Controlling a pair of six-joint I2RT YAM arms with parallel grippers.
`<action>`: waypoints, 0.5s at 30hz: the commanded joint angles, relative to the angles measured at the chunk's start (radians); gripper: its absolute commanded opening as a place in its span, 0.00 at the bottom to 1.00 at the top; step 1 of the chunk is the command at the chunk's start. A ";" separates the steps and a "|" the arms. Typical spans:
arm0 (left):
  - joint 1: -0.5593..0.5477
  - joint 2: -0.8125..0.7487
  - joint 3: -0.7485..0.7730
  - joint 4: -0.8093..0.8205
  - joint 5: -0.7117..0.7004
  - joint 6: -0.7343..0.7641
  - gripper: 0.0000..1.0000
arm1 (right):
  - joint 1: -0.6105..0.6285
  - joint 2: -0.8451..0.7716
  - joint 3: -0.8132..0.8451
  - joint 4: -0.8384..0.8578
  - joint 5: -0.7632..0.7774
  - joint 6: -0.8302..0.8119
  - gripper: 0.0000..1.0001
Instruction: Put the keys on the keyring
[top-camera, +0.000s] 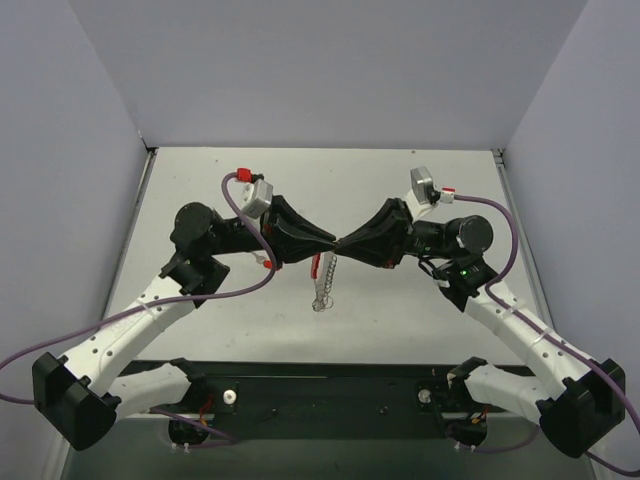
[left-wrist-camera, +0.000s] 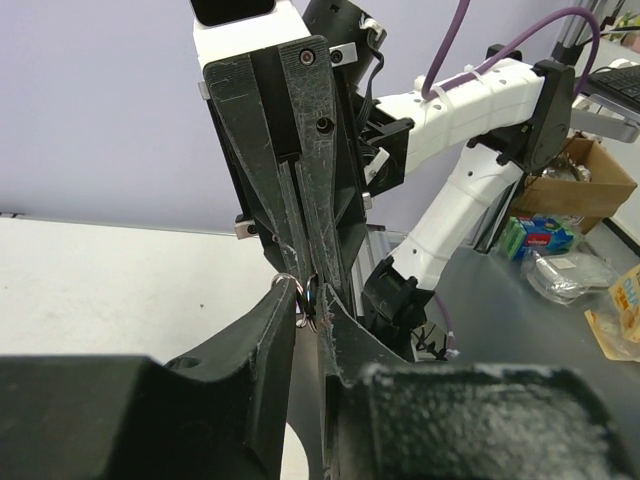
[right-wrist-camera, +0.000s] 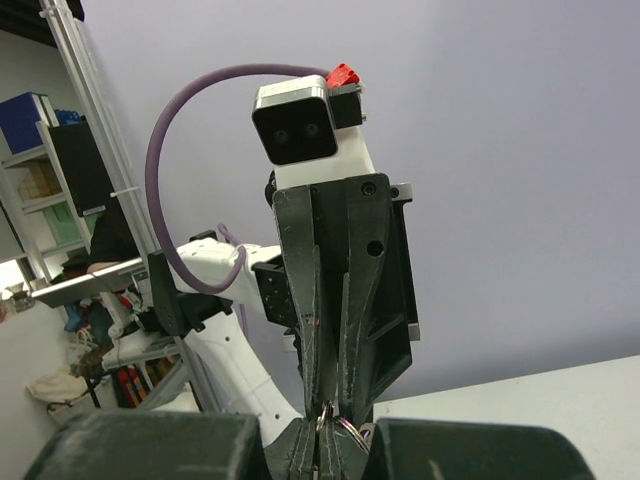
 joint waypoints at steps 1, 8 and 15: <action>-0.042 0.029 0.059 -0.139 -0.067 0.104 0.25 | 0.014 -0.013 0.042 0.113 -0.008 -0.021 0.00; -0.056 0.030 0.077 -0.192 -0.105 0.130 0.00 | 0.013 -0.026 0.041 0.086 0.000 -0.043 0.00; -0.056 -0.011 0.053 -0.184 -0.150 0.135 0.00 | 0.013 -0.063 0.013 0.061 0.029 -0.079 0.53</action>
